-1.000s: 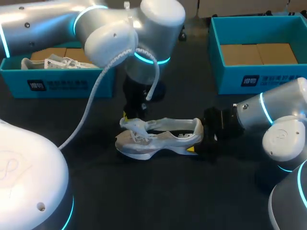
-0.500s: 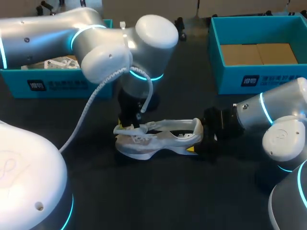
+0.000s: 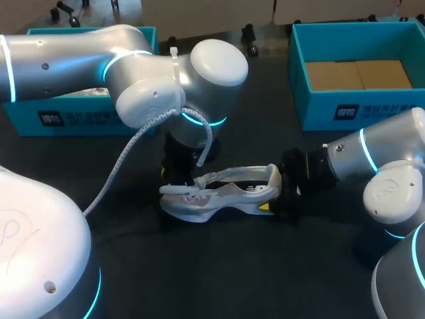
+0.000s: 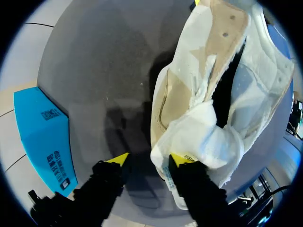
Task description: Take the shoe out of the shoebox, open the shoe tongue, remove and reinsert the insole, then place the shoe into the shoebox
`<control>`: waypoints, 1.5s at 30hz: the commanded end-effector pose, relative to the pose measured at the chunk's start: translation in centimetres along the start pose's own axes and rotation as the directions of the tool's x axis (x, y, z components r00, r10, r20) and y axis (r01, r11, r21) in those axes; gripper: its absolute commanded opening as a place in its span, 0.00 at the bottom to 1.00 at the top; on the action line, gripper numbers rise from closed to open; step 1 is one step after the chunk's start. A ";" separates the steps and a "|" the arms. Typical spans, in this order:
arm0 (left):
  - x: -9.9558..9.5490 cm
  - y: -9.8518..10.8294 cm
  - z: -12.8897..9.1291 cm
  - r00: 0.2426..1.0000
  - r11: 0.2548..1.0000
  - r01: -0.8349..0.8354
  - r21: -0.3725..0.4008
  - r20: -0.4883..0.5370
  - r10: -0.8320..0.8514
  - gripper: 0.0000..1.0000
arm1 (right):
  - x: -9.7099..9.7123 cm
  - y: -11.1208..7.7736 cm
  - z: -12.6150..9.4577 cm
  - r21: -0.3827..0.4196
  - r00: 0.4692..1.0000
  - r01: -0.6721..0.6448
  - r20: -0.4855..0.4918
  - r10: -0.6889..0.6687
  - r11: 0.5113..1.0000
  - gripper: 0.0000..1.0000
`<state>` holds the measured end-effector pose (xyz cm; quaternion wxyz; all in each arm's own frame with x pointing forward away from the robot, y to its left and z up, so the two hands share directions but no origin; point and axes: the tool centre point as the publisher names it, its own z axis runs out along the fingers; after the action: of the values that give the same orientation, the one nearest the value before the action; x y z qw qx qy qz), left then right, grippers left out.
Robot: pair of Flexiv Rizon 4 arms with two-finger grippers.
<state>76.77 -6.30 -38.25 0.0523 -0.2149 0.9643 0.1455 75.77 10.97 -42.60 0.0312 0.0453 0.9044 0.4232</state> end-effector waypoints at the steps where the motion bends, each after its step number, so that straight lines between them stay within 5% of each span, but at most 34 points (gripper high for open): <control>1: -0.2 0.6 -1.1 1.000 1.000 0.000 0.020 -0.019 0.000 1.00 | 0.1 0.0 0.3 0.002 1.000 -0.001 0.002 0.001 1.000 0.00; 18: -0.5 -0.7 -6.7 0.994 0.990 0.079 0.118 -0.087 -0.069 1.00 | 0.1 0.0 0.3 0.002 1.000 -0.001 0.002 0.001 1.000 0.00; 33: 0.7 -1.6 -12.9 0.970 0.954 -0.123 0.273 -0.171 0.174 1.00 | 0.1 0.0 0.3 0.002 1.000 -0.001 0.002 0.001 1.000 0.00; 34: 1.0 -1.7 -13.0 0.966 0.952 -0.138 0.273 -0.176 0.191 0.82 | 0.1 0.0 0.3 0.002 1.000 -0.001 0.002 0.001 1.000 0.00; 35: 1.3 -1.7 -13.2 0.963 0.951 -0.147 0.273 -0.179 0.200 0.47 | 0.1 0.0 0.3 0.002 1.000 -0.001 0.002 0.001 1.000 0.00; 38: 2.4 -1.9 -13.4 0.958 0.947 -0.171 0.273 -0.179 0.224 0.02 | 0.1 0.0 0.3 0.002 1.000 -0.001 0.002 0.001 1.000 0.00; 45: 4.8 -2.1 -15.0 0.906 0.912 -0.273 0.307 -0.237 0.351 0.00 | 0.1 0.0 0.3 0.002 1.000 -0.001 0.002 0.001 1.000 0.00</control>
<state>72.81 -14.04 -25.56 -0.0756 -0.0755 0.9942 -0.0125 75.77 10.96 -42.63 0.0311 0.0455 0.9044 0.4232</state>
